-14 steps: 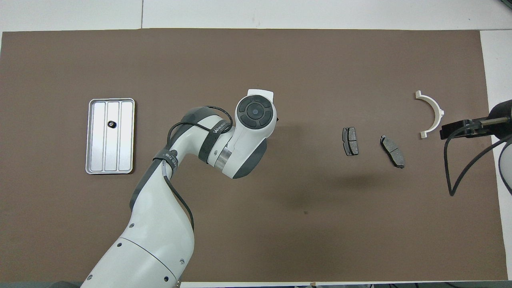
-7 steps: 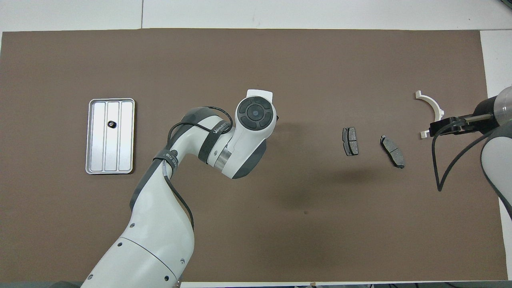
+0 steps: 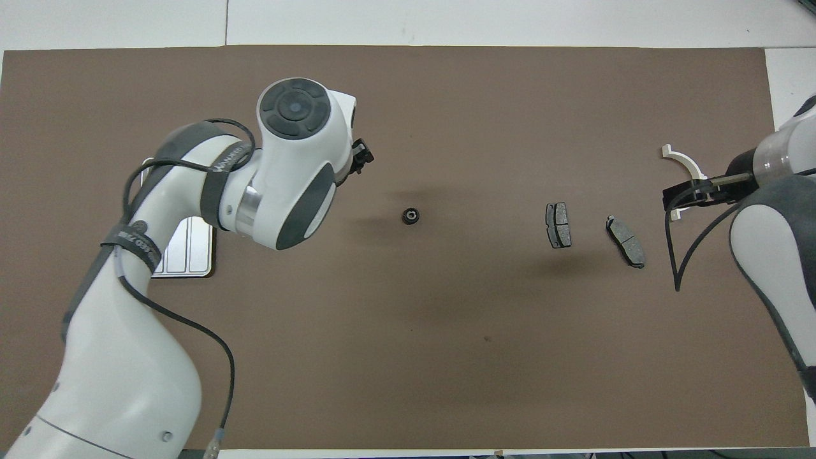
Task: Place bearing gear from tray to pile
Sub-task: 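Set the bearing down with the left gripper while the right gripper approaches, then grasp the bearing with the right gripper while the left gripper returns to tray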
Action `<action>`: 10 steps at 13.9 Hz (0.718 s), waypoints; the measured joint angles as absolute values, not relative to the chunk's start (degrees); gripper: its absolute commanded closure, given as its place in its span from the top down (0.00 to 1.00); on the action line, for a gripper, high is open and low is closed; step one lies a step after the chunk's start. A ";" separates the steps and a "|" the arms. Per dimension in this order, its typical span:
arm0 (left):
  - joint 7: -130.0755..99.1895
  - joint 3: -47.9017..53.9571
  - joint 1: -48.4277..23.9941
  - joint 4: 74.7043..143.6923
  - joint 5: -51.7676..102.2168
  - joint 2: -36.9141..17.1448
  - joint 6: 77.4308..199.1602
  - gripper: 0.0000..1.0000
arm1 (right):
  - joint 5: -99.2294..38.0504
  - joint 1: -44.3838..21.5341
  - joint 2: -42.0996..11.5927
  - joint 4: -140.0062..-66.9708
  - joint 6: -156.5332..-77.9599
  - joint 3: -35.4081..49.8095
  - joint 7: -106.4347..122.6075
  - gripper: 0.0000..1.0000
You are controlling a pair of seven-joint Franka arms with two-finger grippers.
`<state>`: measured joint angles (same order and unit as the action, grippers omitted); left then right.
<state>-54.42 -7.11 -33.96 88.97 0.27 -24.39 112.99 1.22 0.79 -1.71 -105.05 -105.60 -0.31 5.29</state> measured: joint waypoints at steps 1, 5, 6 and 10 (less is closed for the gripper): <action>-49.82 -7.17 -31.73 90.79 0.27 -22.58 112.55 1.00 | 1.22 -1.11 -3.03 -103.78 -105.83 -0.25 2.88 1.00; -31.86 -7.26 -22.39 97.47 0.26 -18.57 112.62 0.91 | 1.28 -13.98 -11.13 -94.76 -105.84 0.18 -15.29 1.00; -27.55 -7.23 -20.17 98.35 0.26 -18.36 112.82 0.87 | 1.30 -17.76 -13.23 -92.86 -105.85 0.26 -20.64 1.00; -14.09 -7.21 -13.85 100.19 0.26 -18.19 114.88 0.66 | 1.35 -29.02 -18.54 -90.97 -107.82 0.31 -34.62 1.00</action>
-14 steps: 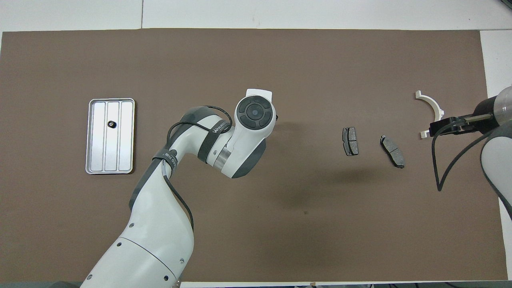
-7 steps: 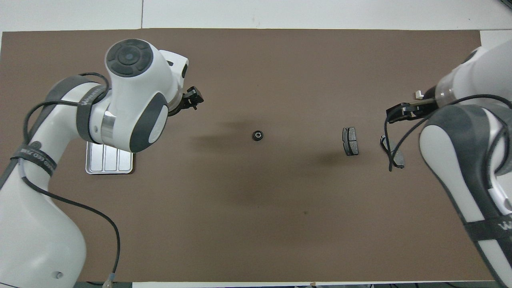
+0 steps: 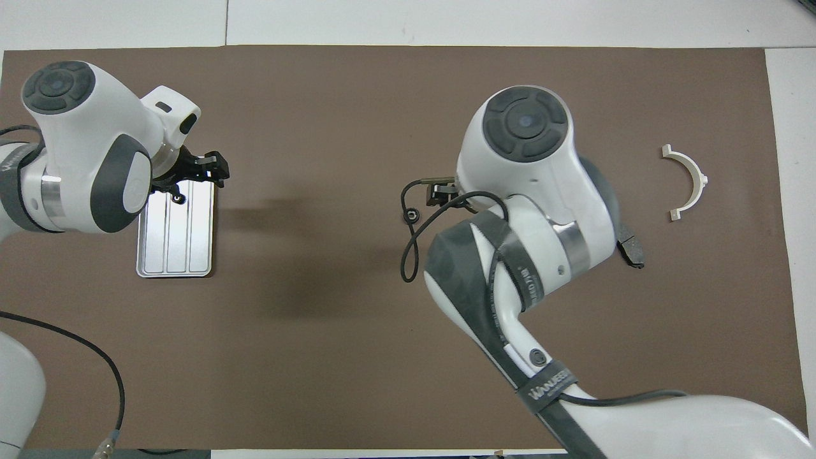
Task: Place bearing gear from tray to pile
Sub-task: 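Grasp the bearing with the right gripper while the left gripper returns to tray, then grasp the second black bearing in the tray with the left gripper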
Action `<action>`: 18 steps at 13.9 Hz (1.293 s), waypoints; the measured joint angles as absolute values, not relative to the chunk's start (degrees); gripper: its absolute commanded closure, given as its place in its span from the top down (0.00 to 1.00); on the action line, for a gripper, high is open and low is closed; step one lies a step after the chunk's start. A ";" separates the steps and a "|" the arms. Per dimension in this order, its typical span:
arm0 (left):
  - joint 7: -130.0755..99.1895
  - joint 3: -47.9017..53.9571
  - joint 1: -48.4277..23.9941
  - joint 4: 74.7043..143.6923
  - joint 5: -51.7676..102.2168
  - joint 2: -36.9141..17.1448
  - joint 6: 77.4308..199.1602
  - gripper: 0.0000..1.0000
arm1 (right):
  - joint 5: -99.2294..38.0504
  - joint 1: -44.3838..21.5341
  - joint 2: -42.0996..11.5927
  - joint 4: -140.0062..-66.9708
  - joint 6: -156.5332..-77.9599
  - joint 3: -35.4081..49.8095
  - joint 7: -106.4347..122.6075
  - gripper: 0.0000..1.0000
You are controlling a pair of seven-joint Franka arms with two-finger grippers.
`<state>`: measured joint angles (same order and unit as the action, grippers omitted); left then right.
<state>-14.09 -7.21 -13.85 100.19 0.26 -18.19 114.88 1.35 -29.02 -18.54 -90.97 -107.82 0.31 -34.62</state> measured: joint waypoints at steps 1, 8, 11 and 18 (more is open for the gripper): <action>-11.97 -7.21 -12.64 100.99 0.26 -18.09 116.59 0.60 | 1.35 -30.50 -19.62 -90.98 -108.74 0.30 -36.16 1.00; -4.64 -7.19 -7.73 108.91 0.26 -17.70 127.70 0.58 | 1.36 -34.02 -27.86 -90.97 -119.66 0.14 -42.25 1.00; -3.61 -7.17 -6.84 109.61 0.26 -17.72 128.75 0.56 | 1.38 -33.39 -29.99 -90.83 -122.76 -0.35 -42.25 1.00; -3.57 -6.94 -6.82 110.85 0.26 -19.14 132.27 0.54 | 1.39 -33.42 -32.81 -90.62 -125.09 -0.31 -42.25 1.00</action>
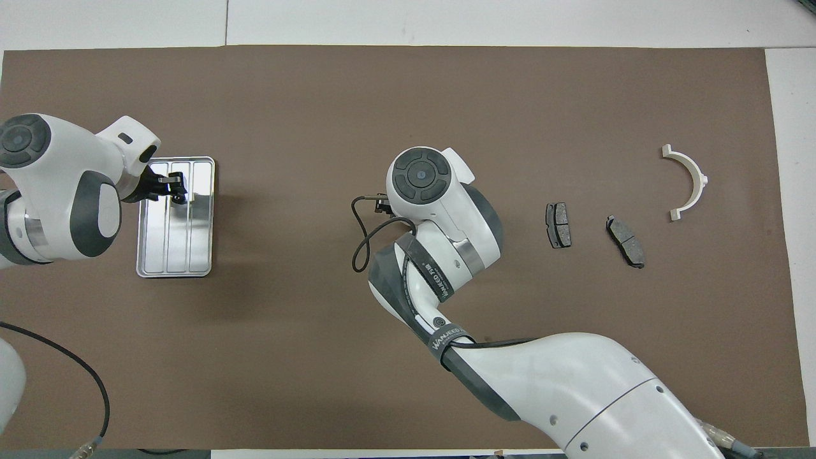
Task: Place bearing gear from tray to pile
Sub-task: 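Grasp the second black bearing in the tray with the left gripper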
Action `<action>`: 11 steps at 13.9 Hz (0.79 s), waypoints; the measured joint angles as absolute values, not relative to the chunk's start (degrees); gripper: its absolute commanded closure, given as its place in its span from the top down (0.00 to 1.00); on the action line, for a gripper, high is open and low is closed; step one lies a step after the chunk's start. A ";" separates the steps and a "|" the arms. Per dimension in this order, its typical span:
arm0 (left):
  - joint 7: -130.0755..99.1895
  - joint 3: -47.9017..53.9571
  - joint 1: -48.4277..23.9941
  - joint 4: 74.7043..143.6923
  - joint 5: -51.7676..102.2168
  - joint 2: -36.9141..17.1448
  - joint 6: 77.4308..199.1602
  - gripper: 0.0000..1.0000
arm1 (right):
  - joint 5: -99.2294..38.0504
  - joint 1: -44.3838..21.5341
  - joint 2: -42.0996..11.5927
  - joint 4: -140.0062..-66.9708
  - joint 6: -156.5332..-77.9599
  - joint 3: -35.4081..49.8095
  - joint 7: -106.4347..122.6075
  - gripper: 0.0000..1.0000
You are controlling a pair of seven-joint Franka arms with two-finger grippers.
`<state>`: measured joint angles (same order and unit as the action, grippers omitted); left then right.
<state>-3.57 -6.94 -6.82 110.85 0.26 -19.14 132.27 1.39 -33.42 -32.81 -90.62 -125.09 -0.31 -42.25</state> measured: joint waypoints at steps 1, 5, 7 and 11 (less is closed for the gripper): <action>-3.59 -6.94 -6.81 111.12 0.39 -19.36 133.23 0.54 | 1.39 -33.43 -32.85 -90.62 -125.09 -0.22 -42.25 1.00; -3.65 -6.94 -6.76 112.27 1.81 -19.99 135.61 0.54 | 1.39 -34.31 -33.36 -90.90 -125.08 0.03 -42.25 1.00; -3.68 -6.94 -6.74 112.33 2.01 -20.00 135.67 0.54 | 1.39 -34.36 -33.72 -91.23 -125.53 0.01 -42.25 1.00; -3.70 -6.94 -6.73 113.32 2.25 -20.01 136.60 0.54 | 1.39 -34.05 -33.90 -92.04 -126.65 -0.32 -42.23 1.00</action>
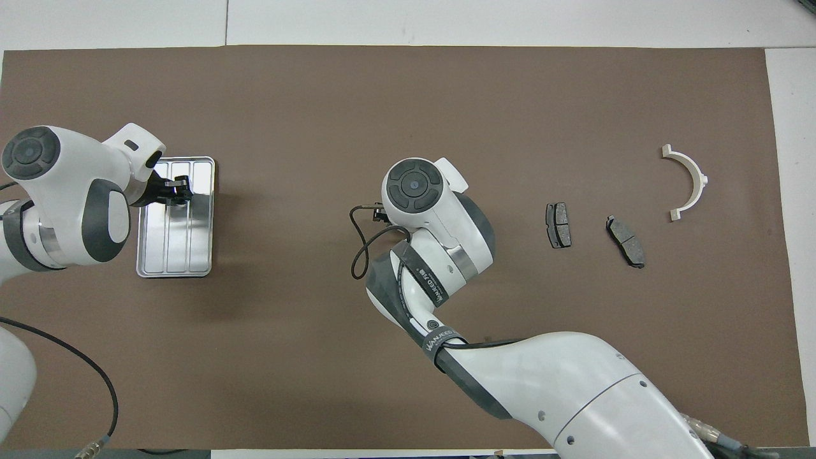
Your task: Place bearing gear from tray to pile
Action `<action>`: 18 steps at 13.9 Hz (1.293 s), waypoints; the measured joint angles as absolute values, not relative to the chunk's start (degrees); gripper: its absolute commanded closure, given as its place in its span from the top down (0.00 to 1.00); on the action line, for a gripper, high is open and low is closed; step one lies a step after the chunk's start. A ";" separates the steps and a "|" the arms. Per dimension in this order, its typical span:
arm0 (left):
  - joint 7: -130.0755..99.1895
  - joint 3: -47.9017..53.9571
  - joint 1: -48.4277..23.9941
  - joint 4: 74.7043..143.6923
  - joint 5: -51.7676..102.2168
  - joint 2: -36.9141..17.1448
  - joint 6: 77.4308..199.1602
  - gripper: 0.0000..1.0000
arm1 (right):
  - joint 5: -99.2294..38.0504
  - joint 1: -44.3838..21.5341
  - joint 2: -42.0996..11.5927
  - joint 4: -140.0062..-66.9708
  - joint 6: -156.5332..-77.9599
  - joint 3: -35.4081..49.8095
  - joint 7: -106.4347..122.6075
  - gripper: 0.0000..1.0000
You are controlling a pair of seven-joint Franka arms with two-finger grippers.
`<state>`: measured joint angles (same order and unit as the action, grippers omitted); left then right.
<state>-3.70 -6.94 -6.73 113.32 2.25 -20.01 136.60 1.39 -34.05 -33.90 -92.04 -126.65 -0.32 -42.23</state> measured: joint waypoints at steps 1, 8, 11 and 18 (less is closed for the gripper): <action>-3.70 -6.94 -6.73 113.50 2.28 -20.00 136.94 0.48 | 1.39 -34.01 -33.89 -92.04 -126.70 -0.40 -42.23 1.00; -3.71 -6.29 -6.74 113.61 3.01 -19.69 137.17 0.00 | 1.39 -33.96 -33.72 -92.07 -126.92 -0.40 -42.23 0.00; -3.72 -6.31 -6.73 113.51 3.17 -19.69 136.94 0.00 | 1.40 -33.93 -33.65 -92.02 -126.65 -0.42 -42.08 0.00; -7.08 -5.38 -7.03 107.11 8.27 -17.71 126.04 0.00 | 1.40 -26.05 -31.71 -84.96 -114.48 -0.62 -30.62 0.00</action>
<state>-7.08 -5.38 -7.03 107.11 8.27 -17.71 126.04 1.40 -26.05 -31.71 -84.96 -114.48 -0.62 -30.62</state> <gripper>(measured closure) 0.762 0.652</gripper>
